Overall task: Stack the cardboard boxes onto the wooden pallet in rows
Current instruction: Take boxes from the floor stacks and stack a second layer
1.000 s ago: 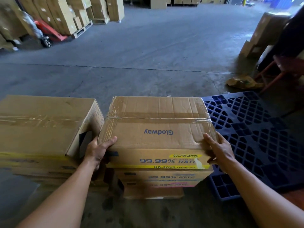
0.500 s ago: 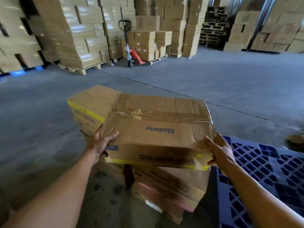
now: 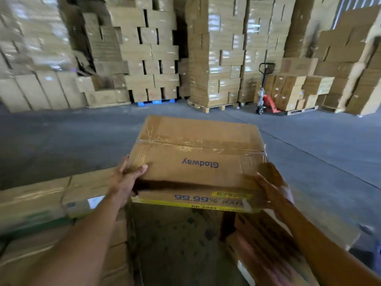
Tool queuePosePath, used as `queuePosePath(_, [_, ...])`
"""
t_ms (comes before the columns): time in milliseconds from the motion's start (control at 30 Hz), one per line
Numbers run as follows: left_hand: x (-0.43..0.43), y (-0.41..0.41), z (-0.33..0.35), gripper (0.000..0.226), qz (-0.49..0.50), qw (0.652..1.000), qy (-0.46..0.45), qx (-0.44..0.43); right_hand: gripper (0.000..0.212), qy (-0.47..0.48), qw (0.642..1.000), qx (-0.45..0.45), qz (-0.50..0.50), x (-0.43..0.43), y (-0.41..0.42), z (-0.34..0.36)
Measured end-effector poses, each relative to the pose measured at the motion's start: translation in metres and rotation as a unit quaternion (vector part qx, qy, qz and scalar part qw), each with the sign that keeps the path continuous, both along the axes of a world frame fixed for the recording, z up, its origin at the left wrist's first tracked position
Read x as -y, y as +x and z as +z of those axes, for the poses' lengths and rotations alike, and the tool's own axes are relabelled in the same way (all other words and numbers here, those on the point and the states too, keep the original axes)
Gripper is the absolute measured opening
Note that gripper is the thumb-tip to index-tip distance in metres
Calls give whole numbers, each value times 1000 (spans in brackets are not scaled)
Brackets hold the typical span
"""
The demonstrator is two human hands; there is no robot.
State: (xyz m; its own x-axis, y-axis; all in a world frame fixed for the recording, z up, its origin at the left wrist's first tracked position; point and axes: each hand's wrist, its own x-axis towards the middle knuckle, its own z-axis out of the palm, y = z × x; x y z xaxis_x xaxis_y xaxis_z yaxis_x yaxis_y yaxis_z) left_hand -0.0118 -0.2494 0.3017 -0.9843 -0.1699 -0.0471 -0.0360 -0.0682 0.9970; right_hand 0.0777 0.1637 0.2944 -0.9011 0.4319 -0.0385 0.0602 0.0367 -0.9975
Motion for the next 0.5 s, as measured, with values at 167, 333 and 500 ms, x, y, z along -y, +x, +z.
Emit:
queuePosePath(167, [141,88,0,61,126,992,6,2,58,-6,991,-22,133,129,4,-3])
queuePosePath(333, [283,197,0,70,229,973,-27,32,87,27,978,-17,207,286,29,-18])
queuePosePath(500, [399,284,-4,70,291,955,-42,47,81,116,967,-10,228,429,59,-29])
